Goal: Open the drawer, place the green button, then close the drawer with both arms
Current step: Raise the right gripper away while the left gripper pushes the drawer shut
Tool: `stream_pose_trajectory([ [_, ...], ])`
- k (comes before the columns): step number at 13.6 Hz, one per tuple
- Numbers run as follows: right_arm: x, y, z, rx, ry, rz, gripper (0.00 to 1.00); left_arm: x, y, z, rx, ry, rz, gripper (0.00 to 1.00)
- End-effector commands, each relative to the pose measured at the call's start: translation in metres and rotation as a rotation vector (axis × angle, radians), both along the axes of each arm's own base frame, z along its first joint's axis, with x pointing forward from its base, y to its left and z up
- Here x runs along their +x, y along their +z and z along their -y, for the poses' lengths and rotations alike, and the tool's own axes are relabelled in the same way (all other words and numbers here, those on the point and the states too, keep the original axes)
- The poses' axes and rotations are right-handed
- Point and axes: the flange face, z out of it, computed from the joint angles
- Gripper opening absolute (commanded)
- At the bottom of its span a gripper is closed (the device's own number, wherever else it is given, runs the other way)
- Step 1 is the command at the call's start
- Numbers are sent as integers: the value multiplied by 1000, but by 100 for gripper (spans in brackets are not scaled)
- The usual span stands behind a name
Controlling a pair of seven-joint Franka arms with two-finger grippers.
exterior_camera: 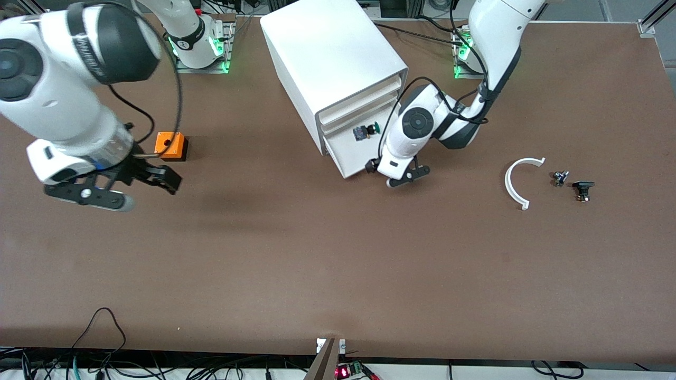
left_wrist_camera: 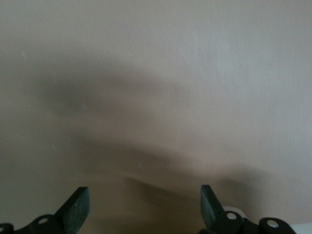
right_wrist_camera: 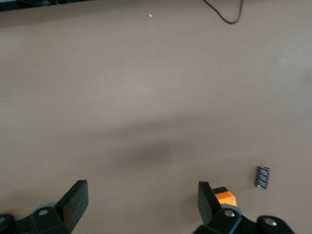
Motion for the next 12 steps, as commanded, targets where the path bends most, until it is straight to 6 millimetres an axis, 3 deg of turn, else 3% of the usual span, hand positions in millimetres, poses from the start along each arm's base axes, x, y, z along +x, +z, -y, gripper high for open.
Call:
stream_pose_trajectory([
  [1,-28,4,32,-6,22,-24,100,-33,7,8,14,-54,-6,100],
  [5,-39,-3,93,0,101,-67,100,-73,10,32,19,-139,-49,100],
  [9,-42,-13,153,32,213,-95,100,-81,9,38,19,-156,-58,100],
  [10,-45,-14,157,33,215,-97,100,-81,8,37,22,-154,-60,100],
  [12,-48,-11,142,30,236,-93,100,-81,11,36,23,-153,-58,100],
])
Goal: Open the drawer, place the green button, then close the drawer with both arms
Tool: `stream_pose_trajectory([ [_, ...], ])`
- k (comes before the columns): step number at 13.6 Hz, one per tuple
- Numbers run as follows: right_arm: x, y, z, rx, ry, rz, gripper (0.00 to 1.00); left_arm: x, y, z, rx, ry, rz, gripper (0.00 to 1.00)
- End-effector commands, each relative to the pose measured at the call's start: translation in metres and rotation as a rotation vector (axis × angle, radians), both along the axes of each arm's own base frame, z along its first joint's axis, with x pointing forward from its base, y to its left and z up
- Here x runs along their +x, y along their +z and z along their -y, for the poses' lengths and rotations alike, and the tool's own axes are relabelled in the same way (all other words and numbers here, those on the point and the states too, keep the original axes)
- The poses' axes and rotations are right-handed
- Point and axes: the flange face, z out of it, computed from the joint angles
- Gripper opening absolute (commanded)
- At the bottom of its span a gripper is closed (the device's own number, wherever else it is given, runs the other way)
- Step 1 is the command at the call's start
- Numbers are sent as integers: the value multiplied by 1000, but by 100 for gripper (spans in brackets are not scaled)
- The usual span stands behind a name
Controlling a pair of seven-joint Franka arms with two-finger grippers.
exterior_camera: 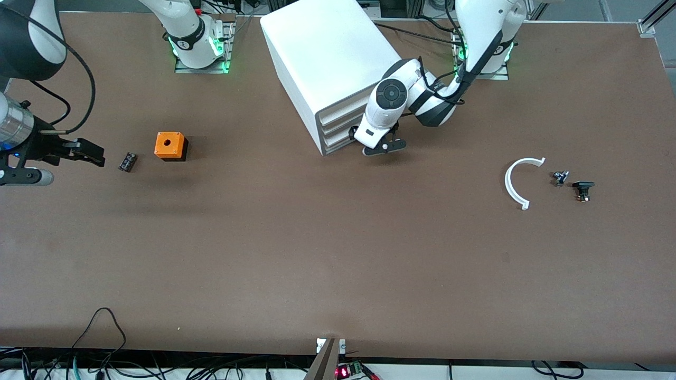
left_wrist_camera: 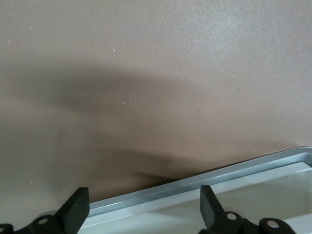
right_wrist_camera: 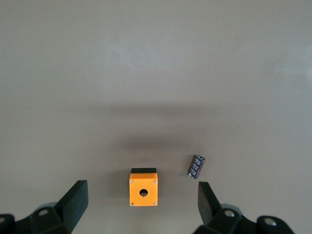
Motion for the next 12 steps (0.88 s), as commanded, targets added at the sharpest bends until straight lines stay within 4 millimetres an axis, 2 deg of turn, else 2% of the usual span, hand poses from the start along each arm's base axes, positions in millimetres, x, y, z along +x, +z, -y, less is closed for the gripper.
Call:
stream_pose_trajectory([
  [1,-12,7,-21,14,37,17,100,-4,18,-6,23,-14,21,100],
  [2,-14,8,-23,15,38,14,100,3,27,-12,23,0,33,100],
  [3,-15,10,-24,15,39,14,100,20,36,-28,18,41,50,100],
  [5,-16,11,-25,16,41,20,100,62,64,-55,-13,121,117,100],
  [6,-17,15,-26,15,46,32,100,86,86,-68,-32,160,165,100],
  [8,-28,15,-24,19,43,29,100,133,132,-117,-48,255,264,100],
  [9,-40,17,-23,22,39,38,100,147,151,-137,-47,221,293,100],
  [10,-52,20,-19,26,36,59,100,153,166,-153,-34,147,298,100],
  [12,-65,29,3,33,-3,77,100,180,207,-202,-10,60,294,100],
])
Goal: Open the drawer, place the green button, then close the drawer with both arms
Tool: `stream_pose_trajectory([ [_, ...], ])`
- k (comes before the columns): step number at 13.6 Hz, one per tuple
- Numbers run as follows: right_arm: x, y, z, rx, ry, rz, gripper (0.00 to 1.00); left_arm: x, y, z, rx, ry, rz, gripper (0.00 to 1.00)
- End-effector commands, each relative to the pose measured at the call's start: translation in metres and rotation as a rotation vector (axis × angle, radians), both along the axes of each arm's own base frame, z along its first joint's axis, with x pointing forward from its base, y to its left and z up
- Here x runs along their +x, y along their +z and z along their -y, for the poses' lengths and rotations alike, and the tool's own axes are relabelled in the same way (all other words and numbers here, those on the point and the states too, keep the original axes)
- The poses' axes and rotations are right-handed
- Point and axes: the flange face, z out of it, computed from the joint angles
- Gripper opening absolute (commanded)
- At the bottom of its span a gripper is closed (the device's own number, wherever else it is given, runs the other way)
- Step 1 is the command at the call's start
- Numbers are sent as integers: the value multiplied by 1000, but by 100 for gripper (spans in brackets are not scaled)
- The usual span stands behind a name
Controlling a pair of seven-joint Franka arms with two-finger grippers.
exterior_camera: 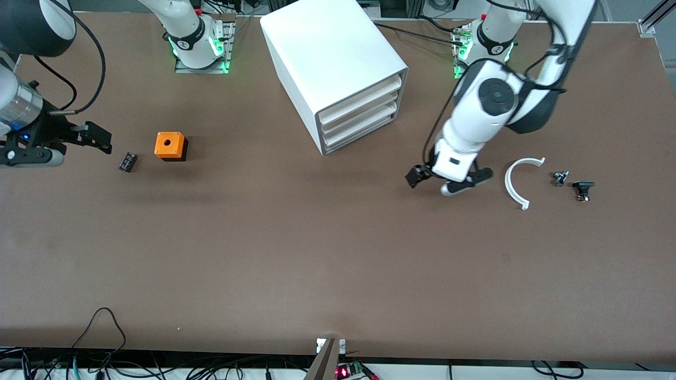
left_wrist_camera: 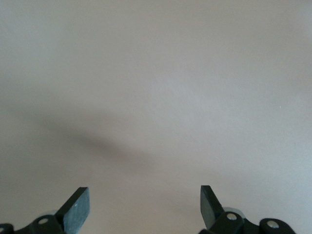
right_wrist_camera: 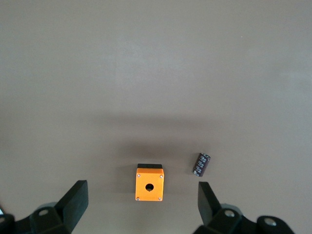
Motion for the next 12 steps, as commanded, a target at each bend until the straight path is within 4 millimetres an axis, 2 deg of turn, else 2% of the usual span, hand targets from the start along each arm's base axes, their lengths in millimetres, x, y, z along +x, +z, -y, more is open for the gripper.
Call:
stream_pose_trajectory([
  [1,-32,16,18,44,-39,30,100,28,63,-54,41,-108,-8,100],
  [3,-32,17,17,57,-47,10,100,45,116,-104,28,-178,-25,100],
  [5,-26,21,14,60,-113,20,100,43,160,-142,37,-272,-40,100],
  [7,-25,23,14,58,-98,26,100,32,192,-171,61,-323,-36,100],
  [10,-28,29,15,53,-80,34,100,11,224,-207,71,-375,-64,100],
  [12,-28,30,17,57,-85,36,100,8,226,-216,102,-416,-67,100],
])
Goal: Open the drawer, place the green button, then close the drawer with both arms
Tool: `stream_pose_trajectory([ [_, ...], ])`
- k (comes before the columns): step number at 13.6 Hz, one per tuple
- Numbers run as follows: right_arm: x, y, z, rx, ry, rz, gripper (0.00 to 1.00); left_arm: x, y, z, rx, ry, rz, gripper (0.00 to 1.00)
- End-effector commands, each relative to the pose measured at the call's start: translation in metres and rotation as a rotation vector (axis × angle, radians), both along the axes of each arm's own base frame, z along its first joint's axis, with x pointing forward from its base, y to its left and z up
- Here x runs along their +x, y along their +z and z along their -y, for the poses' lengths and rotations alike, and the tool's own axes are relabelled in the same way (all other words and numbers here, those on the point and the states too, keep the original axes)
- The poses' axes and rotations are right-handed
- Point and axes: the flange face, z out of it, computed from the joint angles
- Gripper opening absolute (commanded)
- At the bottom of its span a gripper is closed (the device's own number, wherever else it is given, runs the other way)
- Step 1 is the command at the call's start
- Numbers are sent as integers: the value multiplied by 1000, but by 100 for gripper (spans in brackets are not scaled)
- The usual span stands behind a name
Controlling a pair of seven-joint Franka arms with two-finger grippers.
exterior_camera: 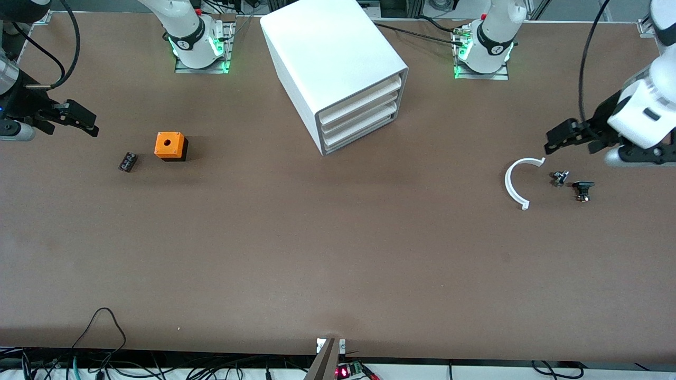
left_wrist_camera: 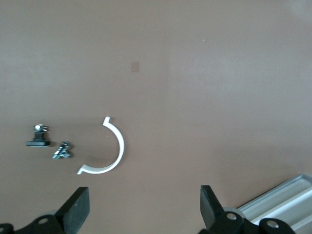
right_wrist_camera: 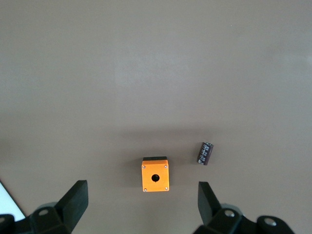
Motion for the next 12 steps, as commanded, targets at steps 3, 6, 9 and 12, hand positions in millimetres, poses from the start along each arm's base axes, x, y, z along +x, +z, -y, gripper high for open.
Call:
stream_pose_trajectory([
  [3,-5,6,0,11,3,-17,100,-5,5,-3,55,-70,-5,100],
  [6,-9,9,0,10,6,-31,100,-3,3,-1,56,-78,-5,100],
  [9,-13,12,-1,12,7,-25,100,-2,3,4,56,-88,-4,100],
  [12,-19,12,-3,13,9,-24,100,-3,5,11,54,-101,-2,100],
])
